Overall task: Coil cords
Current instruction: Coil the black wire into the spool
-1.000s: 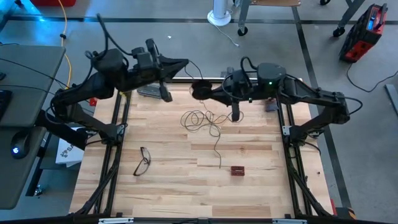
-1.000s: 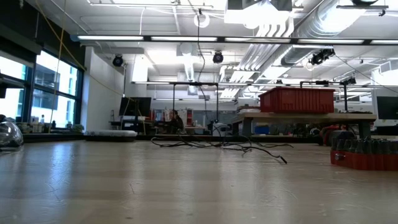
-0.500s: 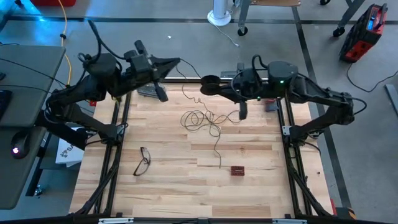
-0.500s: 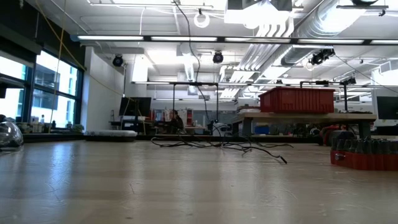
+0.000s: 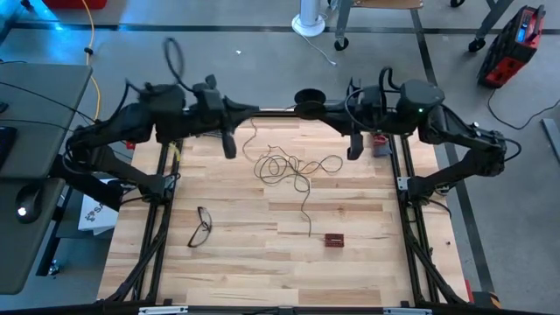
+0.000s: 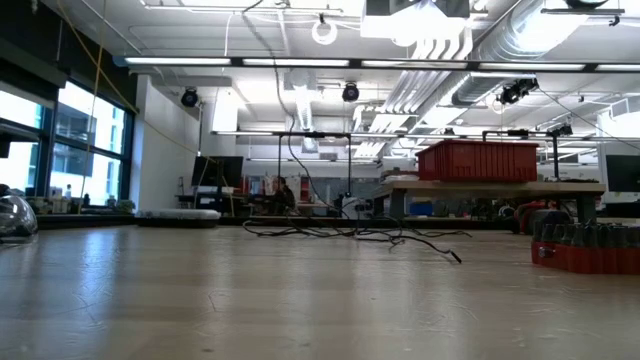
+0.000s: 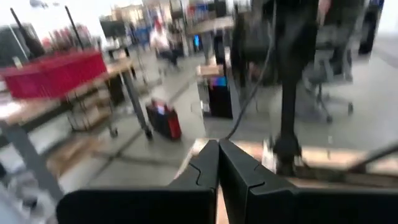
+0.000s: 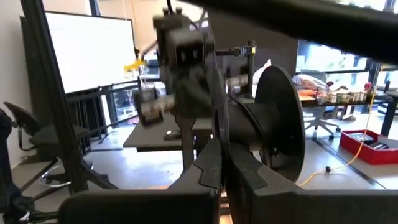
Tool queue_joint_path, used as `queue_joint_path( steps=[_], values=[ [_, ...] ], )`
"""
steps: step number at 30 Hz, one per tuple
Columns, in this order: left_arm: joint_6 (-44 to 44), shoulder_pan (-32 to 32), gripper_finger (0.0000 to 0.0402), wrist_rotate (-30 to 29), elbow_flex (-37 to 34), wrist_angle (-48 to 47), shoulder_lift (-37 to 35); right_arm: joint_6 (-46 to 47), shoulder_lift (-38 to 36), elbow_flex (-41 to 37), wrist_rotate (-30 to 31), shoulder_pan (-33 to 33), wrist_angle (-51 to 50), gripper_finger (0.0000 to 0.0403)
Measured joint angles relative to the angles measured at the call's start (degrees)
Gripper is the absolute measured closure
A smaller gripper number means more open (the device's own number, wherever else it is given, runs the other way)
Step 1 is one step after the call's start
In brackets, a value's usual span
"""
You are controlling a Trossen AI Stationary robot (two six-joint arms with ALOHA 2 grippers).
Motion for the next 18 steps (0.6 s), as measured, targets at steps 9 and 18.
queue_joint_path(
  steps=[9, 18],
  values=[
    [-5.1, -0.2, 0.0402, 1.5, -1.9, -4.1, 1.5, -1.6, -1.0, 0.0, 0.5, 0.0, 4.2, 0.0403],
    [-6.7, -0.2, 0.0402, 5.2, -6.4, 5.5, 6.0, -2.6, -1.0, 0.0, 0.4, 0.0, 7.9, 0.0403]
  ],
)
